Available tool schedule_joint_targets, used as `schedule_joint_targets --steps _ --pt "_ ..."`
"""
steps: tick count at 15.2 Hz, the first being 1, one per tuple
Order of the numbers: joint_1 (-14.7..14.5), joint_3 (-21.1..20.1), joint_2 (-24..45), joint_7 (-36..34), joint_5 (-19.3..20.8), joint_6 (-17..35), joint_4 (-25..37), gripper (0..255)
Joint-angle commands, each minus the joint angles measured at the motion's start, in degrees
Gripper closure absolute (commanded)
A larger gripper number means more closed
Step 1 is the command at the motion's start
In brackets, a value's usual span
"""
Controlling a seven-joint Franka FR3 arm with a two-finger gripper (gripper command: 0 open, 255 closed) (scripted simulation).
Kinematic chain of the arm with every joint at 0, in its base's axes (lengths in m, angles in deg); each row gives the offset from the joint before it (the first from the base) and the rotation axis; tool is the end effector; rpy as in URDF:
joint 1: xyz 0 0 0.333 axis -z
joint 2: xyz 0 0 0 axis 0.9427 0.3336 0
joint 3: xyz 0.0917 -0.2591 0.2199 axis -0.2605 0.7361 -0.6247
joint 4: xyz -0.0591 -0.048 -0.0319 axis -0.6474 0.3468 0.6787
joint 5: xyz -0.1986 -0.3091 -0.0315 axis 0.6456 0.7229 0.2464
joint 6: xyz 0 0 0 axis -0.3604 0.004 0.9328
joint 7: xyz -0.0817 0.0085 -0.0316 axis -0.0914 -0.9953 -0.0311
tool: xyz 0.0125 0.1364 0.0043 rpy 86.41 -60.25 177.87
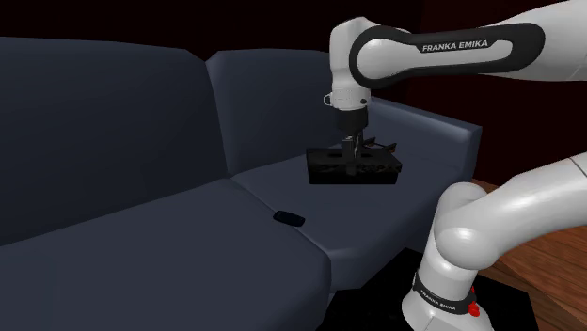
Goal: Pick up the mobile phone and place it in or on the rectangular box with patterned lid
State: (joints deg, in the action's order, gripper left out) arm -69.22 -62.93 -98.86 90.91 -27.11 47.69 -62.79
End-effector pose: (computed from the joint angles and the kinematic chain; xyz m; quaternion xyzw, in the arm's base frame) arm 0.2296 0.0022 0.5473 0.9935 0.0856 -0.0667 0.0348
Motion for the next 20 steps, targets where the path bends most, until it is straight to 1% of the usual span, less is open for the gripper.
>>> schedule_joint_targets --steps 1,6,10,15,20 --pt "0.0 0.0 0.0 0.0 0.0 0.0 0.0 0" --pt "-0.3 -1.0 7.3 -1.7 -1.1 10.8 -2.4 0" --pt "-0.4 -1.9 14.5 -3.1 -1.6 19.3 -2.9 0" --pt "-0.4 -2.9 24.7 -4.7 -1.8 29.1 -1.4 0" --pt "-0.4 -3.9 35.7 -6.5 -1.4 37.5 2.2 0"
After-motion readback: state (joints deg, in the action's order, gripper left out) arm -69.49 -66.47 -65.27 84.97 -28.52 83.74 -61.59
